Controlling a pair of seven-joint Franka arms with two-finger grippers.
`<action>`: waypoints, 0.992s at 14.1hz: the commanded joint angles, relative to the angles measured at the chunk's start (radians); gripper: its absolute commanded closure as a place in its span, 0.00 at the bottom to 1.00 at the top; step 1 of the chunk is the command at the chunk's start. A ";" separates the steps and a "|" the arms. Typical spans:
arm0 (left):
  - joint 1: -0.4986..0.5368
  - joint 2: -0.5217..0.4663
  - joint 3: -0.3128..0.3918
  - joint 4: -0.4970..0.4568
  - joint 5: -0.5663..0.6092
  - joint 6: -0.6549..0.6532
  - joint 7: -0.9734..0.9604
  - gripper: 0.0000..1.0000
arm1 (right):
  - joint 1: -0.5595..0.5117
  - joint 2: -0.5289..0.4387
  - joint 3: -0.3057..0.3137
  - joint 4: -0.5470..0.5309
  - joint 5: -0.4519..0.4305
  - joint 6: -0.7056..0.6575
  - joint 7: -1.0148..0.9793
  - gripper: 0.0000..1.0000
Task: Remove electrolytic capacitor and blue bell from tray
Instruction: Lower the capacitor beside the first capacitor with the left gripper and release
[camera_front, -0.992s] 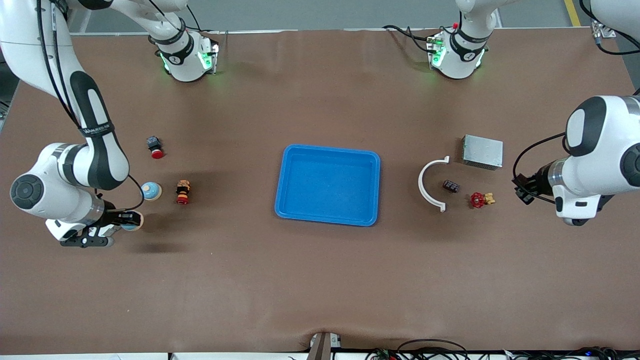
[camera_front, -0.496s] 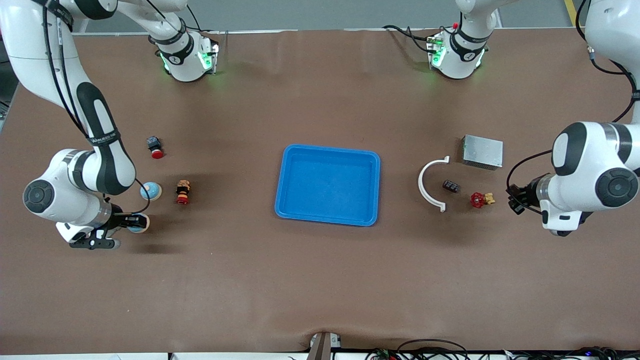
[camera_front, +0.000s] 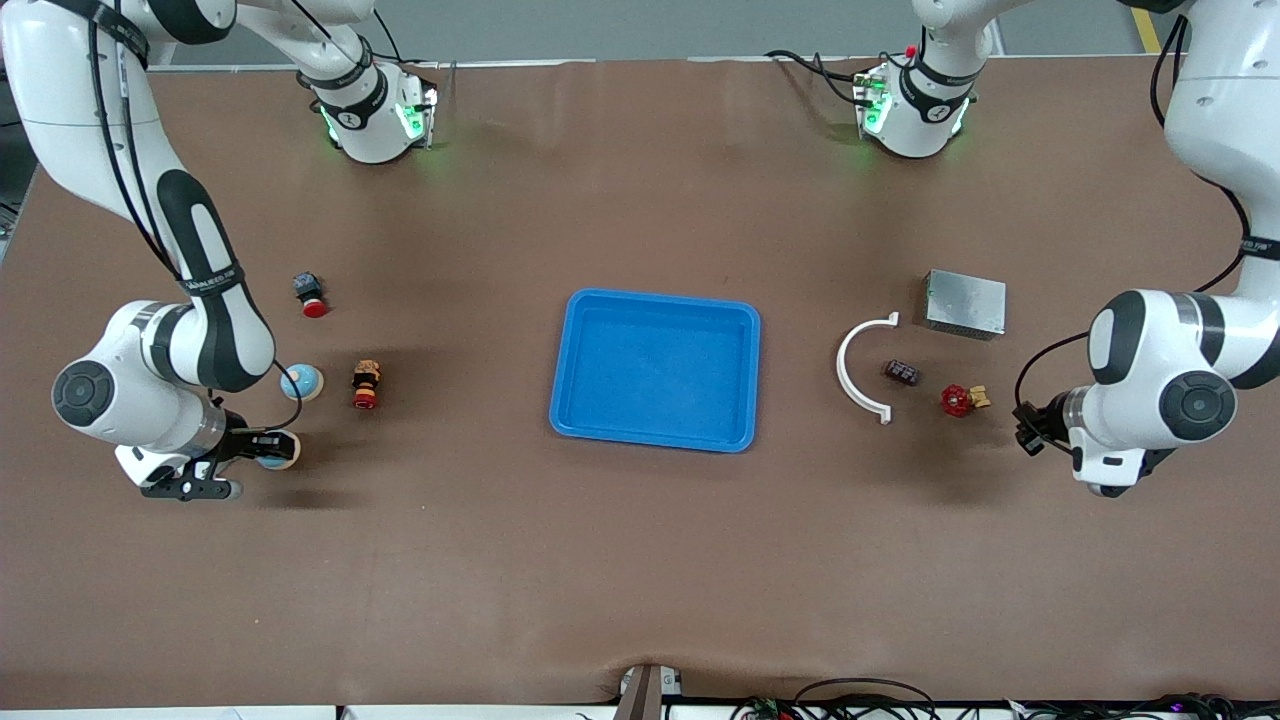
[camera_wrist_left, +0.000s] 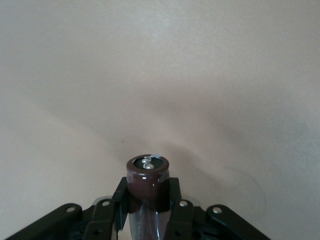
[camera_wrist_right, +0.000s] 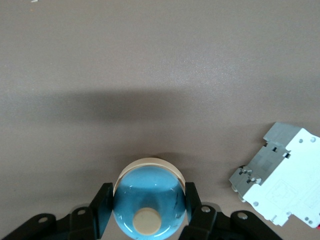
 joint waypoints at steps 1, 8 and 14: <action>0.008 0.033 -0.006 0.011 0.050 0.058 0.011 0.73 | -0.026 0.008 0.023 0.000 0.014 0.024 -0.018 1.00; 0.016 -0.015 -0.015 0.013 0.064 0.079 0.006 0.00 | -0.028 0.019 0.022 0.003 0.012 0.045 -0.018 1.00; 0.015 -0.166 -0.113 0.048 0.047 -0.047 0.011 0.00 | -0.032 0.028 0.022 0.003 0.012 0.074 -0.018 1.00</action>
